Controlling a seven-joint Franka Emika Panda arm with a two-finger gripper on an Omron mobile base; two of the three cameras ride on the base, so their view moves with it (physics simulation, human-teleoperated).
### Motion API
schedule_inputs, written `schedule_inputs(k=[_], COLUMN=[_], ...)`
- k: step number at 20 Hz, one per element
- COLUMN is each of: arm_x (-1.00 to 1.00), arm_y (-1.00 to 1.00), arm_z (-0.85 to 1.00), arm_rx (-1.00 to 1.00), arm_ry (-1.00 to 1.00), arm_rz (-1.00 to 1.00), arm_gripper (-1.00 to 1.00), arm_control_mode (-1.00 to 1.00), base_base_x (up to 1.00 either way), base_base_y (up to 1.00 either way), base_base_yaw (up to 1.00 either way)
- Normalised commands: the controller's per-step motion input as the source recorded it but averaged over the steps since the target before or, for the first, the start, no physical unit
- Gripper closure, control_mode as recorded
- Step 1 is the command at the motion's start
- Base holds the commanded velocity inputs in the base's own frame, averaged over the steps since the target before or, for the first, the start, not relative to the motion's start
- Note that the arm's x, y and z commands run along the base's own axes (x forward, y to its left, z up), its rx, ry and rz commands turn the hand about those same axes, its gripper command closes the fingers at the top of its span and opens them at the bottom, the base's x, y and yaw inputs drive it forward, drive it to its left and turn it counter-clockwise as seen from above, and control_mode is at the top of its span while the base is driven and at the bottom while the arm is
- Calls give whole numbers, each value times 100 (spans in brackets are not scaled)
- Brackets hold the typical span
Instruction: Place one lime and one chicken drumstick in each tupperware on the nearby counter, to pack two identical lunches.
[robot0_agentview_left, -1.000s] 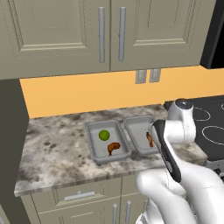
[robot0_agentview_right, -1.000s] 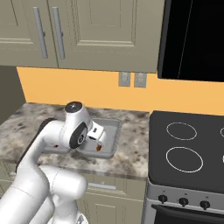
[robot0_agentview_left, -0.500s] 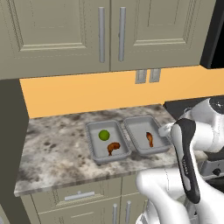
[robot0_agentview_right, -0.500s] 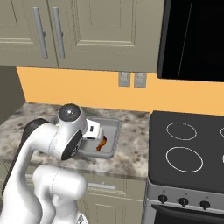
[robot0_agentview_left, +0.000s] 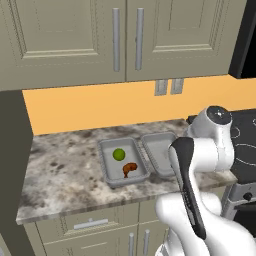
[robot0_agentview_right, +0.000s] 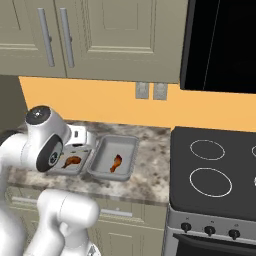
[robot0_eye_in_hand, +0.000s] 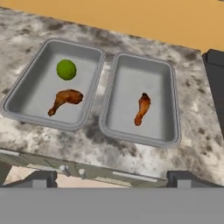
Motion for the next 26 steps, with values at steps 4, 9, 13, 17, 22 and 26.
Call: schedule_inputs(k=[4,9,13,17,22,26], arm_x=[0,0,0,0,0,0], arm_y=[0,0,0,0,0,0], arm_z=[0,0,0,0,0,0], arm_rx=[0,0,0,0,0,0], arm_ry=[0,0,0,0,0,0], arm_rz=[0,0,0,0,0,0], arm_gripper=[-100,-100,-100,-100,-100,-100], arm_control_mode=[100,100,100,100,100,100], base_base_x=[-46,-100,-100,-100,-100,-100], base_base_y=[33,0,0,0,0,1], base_base_yaw=[0,0,0,0,0,0])
